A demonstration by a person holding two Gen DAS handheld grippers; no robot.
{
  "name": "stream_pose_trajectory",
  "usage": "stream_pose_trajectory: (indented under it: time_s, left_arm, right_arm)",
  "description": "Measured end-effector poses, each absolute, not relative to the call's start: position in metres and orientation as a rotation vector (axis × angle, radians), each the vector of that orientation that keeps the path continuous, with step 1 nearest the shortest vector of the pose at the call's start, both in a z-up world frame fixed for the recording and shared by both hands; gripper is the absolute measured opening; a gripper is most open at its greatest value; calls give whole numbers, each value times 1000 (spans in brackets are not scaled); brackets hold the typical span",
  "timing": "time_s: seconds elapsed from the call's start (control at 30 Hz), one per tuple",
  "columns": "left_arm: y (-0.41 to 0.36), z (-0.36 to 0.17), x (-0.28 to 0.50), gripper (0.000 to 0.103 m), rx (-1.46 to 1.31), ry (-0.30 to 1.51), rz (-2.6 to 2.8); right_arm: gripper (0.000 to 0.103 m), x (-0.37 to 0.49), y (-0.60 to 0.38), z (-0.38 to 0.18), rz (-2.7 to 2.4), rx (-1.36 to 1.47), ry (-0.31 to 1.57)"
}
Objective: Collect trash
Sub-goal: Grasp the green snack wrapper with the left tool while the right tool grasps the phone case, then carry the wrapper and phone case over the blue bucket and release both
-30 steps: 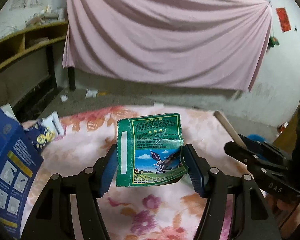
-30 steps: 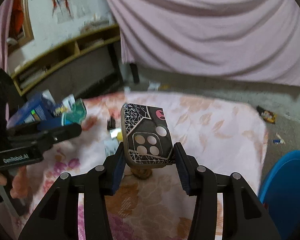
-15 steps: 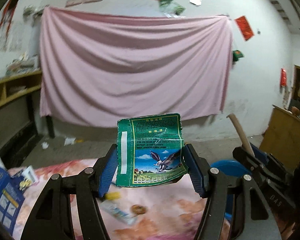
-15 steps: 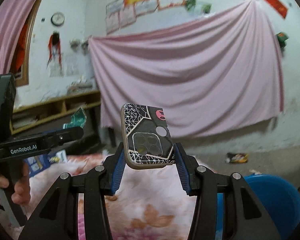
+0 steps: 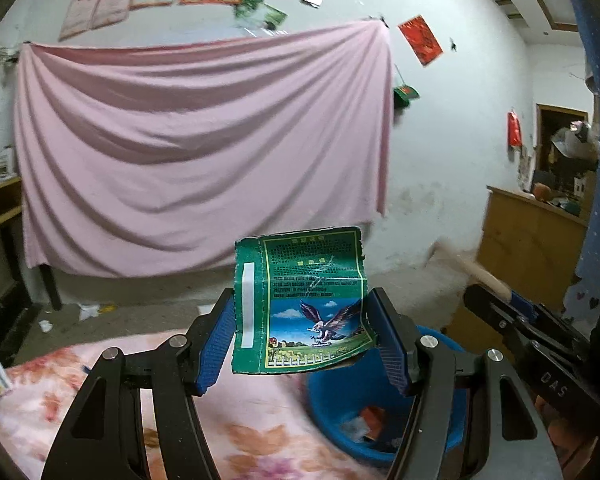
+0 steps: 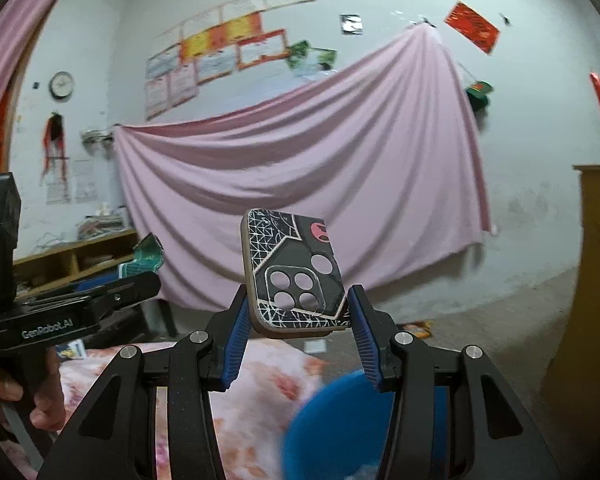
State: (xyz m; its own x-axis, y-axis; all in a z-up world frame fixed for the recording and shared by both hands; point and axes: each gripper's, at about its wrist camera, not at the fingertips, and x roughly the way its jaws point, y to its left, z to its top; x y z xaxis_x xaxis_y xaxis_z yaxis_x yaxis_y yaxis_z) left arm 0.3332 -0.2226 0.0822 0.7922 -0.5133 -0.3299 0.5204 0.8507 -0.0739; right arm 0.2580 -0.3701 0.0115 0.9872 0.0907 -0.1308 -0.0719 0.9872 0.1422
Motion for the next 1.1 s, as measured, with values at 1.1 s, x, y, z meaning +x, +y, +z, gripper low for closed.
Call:
stream_pose_trajectory:
  time_s: [1.1]
  left_arm:
    - [-307,28,361,63,-5,705,-606]
  right_arm:
    - [45,258,-450,-17,-103,311,362]
